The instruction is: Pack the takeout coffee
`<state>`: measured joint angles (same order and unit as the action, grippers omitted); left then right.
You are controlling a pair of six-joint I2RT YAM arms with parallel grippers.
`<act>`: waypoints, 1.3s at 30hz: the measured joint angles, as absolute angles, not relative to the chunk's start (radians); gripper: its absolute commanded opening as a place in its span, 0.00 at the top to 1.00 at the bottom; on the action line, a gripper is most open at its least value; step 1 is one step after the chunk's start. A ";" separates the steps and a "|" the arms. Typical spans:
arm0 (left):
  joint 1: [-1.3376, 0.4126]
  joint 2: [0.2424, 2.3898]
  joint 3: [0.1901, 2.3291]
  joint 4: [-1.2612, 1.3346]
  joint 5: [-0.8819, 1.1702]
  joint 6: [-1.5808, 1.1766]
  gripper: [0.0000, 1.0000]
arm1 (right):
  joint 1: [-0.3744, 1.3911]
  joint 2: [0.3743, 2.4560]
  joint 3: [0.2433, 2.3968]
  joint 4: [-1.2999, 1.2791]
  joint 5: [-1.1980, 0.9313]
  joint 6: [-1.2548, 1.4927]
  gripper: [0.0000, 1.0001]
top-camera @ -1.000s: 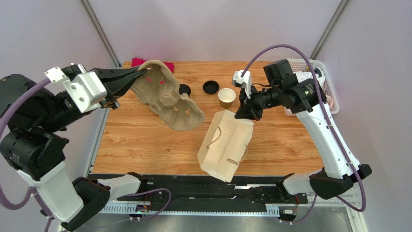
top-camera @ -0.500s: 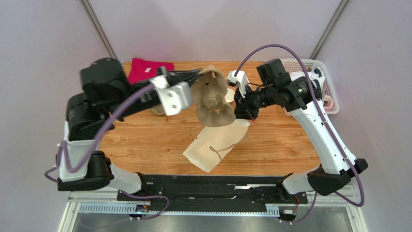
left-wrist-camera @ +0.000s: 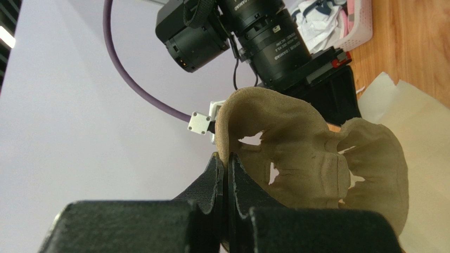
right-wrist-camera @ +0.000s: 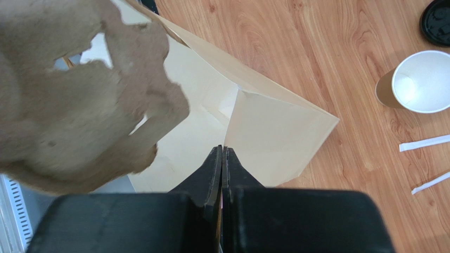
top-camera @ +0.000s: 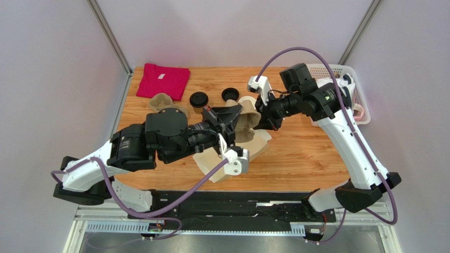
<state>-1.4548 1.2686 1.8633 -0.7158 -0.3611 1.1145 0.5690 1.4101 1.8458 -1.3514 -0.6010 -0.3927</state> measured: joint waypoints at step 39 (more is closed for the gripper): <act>-1.516 1.105 1.700 -0.787 -0.350 1.055 1.00 | 0.738 1.592 2.028 -1.371 -0.793 -0.474 1.00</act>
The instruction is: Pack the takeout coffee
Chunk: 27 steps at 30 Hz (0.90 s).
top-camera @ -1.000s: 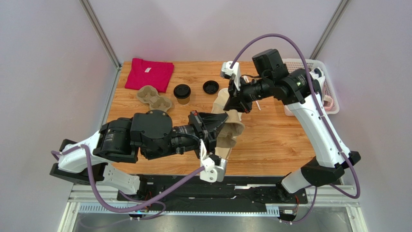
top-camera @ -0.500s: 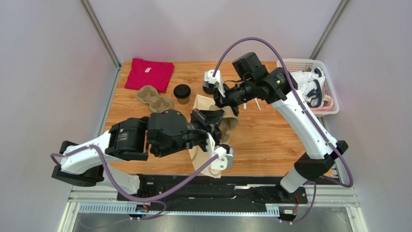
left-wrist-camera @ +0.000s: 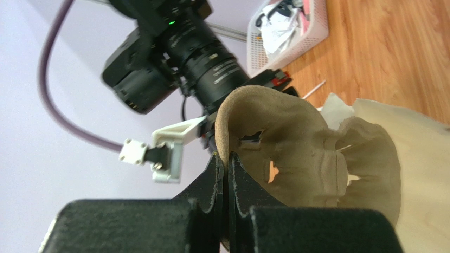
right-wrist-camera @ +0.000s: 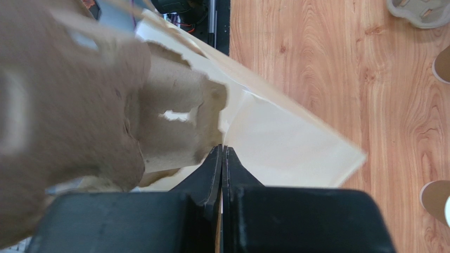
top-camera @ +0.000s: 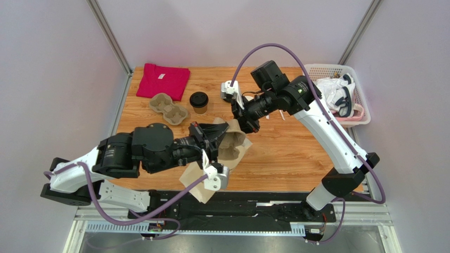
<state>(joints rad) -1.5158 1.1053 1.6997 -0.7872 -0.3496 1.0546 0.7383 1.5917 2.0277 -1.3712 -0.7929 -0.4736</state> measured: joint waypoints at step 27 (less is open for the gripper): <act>-1.341 1.104 1.536 -0.766 -0.231 0.915 1.00 | 0.738 1.637 2.074 -1.372 -0.390 -0.482 0.34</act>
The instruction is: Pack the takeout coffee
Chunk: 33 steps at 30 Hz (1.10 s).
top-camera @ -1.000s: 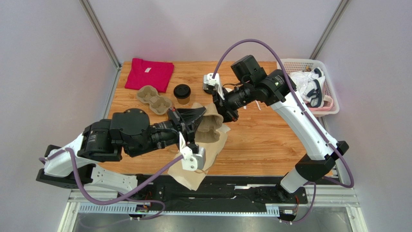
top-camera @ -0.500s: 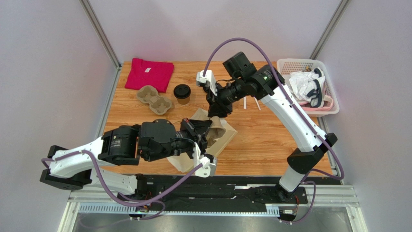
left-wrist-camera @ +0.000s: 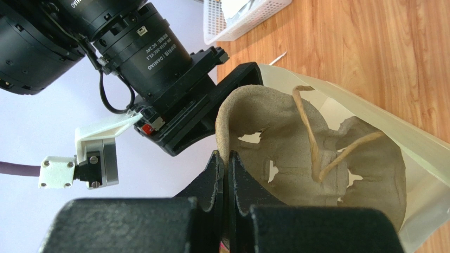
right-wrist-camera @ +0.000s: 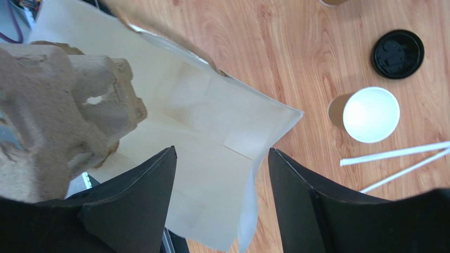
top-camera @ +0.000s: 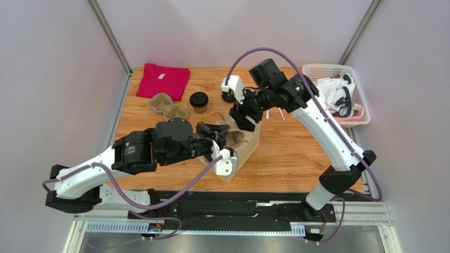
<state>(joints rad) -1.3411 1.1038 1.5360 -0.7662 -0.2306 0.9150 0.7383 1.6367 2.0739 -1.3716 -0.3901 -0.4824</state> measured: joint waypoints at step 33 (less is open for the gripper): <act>-1.321 1.161 1.550 -0.782 -0.222 0.792 1.00 | 0.695 1.572 1.858 -1.371 -0.324 -0.459 1.00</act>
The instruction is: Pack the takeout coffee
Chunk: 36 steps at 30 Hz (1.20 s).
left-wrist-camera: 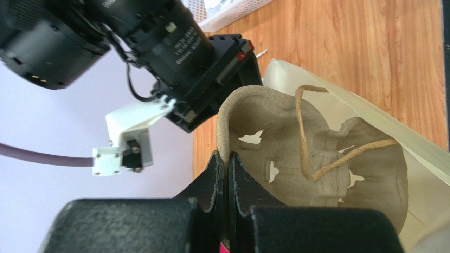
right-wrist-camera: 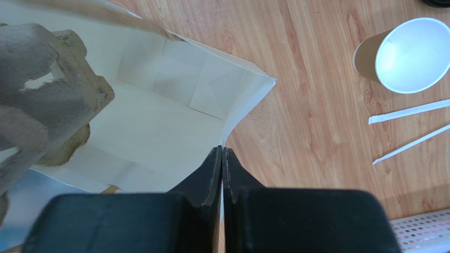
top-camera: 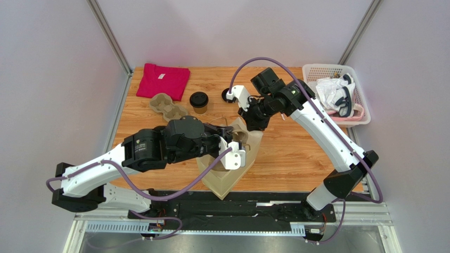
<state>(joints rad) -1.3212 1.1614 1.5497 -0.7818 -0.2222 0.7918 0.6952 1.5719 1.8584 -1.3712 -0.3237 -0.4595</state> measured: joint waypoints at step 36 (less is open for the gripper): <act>-0.240 1.064 1.330 -0.986 0.211 0.588 1.00 | 0.686 1.563 1.862 -1.371 -0.306 -0.644 1.00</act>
<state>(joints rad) -0.2401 1.0637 1.3304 -0.9863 0.2111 0.5880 0.6857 1.5627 1.8622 -1.3712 -0.3061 -0.6441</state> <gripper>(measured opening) 0.030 0.006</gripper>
